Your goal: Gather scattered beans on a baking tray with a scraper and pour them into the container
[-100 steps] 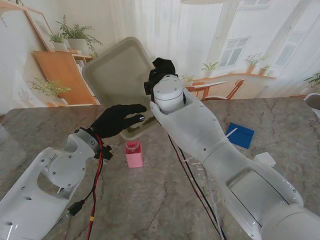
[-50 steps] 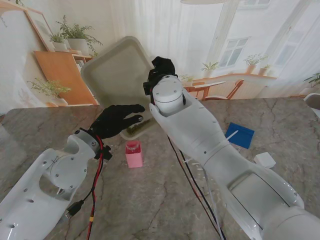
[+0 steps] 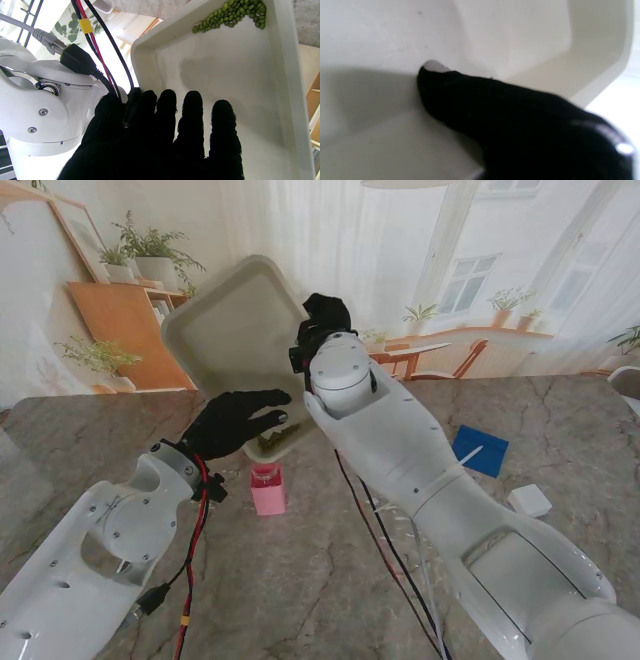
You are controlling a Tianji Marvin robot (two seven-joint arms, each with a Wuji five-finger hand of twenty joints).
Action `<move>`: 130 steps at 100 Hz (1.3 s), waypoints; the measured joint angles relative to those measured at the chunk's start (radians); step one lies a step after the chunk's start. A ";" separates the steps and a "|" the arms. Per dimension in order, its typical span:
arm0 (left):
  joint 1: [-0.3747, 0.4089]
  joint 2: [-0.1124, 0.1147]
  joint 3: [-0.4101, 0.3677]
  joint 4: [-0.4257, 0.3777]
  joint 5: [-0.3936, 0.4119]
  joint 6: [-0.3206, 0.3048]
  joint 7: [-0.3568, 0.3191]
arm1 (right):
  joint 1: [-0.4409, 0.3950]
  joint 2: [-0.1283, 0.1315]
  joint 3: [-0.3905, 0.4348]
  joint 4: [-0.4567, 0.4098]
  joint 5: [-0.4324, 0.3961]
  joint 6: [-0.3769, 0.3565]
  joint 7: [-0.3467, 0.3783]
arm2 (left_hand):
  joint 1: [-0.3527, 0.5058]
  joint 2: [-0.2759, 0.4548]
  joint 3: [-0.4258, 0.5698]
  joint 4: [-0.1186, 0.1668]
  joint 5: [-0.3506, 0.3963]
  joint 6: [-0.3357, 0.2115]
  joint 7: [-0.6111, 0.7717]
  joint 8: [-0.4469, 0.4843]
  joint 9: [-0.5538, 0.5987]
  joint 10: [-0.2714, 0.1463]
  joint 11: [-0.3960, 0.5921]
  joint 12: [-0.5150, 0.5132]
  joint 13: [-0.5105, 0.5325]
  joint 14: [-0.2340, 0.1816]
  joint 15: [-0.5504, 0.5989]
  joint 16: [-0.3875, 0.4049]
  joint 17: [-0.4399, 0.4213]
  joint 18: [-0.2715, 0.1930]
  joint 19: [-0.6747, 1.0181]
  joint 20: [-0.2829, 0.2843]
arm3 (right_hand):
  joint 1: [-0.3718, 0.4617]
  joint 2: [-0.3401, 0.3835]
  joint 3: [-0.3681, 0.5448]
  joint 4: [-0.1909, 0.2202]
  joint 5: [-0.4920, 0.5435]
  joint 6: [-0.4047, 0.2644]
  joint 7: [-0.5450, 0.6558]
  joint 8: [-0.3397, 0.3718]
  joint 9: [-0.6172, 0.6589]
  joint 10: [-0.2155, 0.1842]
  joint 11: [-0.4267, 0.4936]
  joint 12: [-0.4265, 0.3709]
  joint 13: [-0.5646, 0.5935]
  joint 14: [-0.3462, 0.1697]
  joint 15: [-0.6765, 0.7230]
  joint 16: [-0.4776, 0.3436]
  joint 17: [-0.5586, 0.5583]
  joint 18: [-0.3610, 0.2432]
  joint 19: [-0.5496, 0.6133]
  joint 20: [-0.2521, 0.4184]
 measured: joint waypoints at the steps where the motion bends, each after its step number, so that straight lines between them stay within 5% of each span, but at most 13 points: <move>1: 0.000 0.000 0.000 0.000 0.000 0.000 0.000 | 0.000 0.000 0.000 0.000 0.000 -0.001 0.000 | 0.000 0.000 0.000 0.000 0.000 0.000 0.000 0.000 0.000 0.000 0.000 0.000 0.000 0.000 0.000 0.000 0.000 0.000 0.000 0.000 | 0.000 0.000 0.000 0.000 0.000 0.000 0.000 0.000 0.000 0.000 0.000 0.000 0.000 0.000 0.000 0.000 0.000 0.000 0.000 0.000; 130: -0.008 -0.003 0.005 0.018 -0.024 -0.001 0.005 | -0.015 0.019 -0.031 -0.017 -0.049 -0.082 0.038 | 0.000 0.000 0.000 0.000 0.000 0.000 0.000 0.000 0.000 0.000 0.000 0.000 0.000 0.000 0.000 0.000 0.000 0.000 0.000 0.000 | 0.000 -0.004 0.000 0.000 0.012 -0.001 0.000 0.000 0.000 0.000 0.003 0.000 0.000 0.000 0.004 0.000 0.006 0.000 0.000 0.000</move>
